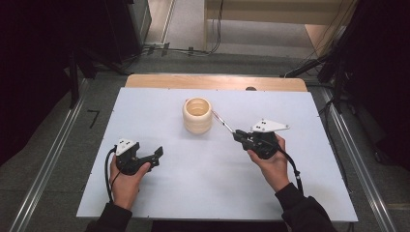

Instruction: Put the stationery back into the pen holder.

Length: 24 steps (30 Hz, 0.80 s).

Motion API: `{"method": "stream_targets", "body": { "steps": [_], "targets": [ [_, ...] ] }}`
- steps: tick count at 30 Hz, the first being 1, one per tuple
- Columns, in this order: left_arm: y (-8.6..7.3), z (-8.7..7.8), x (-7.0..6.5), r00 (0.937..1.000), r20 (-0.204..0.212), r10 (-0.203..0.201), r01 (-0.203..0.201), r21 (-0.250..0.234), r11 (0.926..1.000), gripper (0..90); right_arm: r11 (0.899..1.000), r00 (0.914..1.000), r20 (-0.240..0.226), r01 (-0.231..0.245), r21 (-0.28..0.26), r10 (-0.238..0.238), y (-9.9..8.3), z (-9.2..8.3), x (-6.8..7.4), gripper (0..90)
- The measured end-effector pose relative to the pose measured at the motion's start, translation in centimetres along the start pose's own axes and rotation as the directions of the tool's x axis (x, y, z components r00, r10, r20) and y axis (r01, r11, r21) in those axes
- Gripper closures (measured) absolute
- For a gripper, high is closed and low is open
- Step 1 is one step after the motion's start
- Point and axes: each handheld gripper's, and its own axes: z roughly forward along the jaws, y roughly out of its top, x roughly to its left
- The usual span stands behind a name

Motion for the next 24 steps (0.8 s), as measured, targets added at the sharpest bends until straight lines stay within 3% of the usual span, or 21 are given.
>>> {"method": "stream_targets", "body": {
  "steps": [24],
  "targets": [
    [0.0,0.0,0.1,1.0000,0.000,0.002,-0.002,-0.001,1.0000,5.3,0.999,0.9990,-0.003,0.045,0.026,-0.045,3.4,2.8,0.7,78.6]
  ]
}}
